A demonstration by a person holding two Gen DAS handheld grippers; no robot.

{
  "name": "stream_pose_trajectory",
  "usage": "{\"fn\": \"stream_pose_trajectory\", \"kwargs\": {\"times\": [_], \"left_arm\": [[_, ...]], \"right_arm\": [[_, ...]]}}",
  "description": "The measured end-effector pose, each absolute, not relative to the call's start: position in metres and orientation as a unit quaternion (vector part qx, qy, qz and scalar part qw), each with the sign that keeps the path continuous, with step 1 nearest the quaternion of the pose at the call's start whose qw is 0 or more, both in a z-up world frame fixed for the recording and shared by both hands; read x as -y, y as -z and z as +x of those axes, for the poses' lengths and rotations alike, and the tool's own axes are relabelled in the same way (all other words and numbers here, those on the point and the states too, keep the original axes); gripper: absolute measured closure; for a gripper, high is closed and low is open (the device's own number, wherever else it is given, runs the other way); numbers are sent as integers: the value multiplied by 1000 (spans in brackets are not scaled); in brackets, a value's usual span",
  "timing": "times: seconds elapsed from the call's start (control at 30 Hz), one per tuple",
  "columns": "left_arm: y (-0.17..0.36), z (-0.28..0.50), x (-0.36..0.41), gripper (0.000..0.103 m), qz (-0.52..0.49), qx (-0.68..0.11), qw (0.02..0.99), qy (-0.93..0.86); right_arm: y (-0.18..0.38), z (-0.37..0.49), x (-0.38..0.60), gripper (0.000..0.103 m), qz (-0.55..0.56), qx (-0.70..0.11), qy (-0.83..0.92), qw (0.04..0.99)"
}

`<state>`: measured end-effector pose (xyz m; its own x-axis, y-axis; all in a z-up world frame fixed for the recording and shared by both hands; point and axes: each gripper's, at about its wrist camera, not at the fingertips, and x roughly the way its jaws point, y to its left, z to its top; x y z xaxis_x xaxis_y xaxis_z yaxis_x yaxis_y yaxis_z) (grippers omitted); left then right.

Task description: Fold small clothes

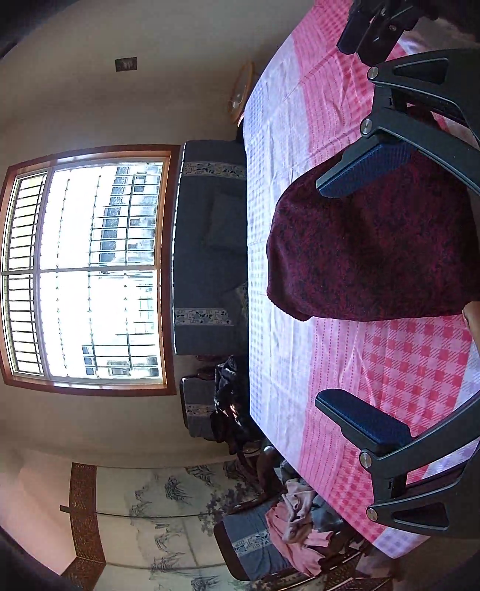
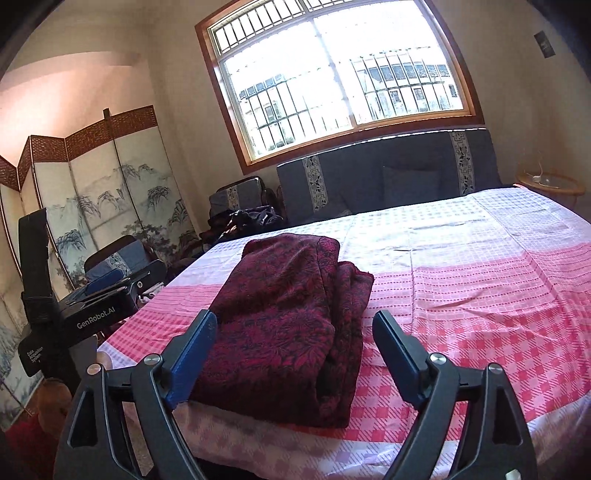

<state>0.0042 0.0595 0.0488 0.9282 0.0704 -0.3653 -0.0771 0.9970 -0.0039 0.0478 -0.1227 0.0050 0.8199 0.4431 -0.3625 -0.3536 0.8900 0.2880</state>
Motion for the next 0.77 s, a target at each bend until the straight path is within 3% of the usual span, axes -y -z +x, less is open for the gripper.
{"fn": "stream_pose_trajectory", "kwargs": {"times": [0.43, 0.77], "left_arm": [[-48, 4, -56, 0, -23, -210, 977, -16], [-45, -7, -43, 0, -2, -184, 982, -31]], "right_arm": [[3, 46, 118, 15, 102, -225, -223, 943], [7, 43, 110, 14, 91, -236, -215, 943]]}}
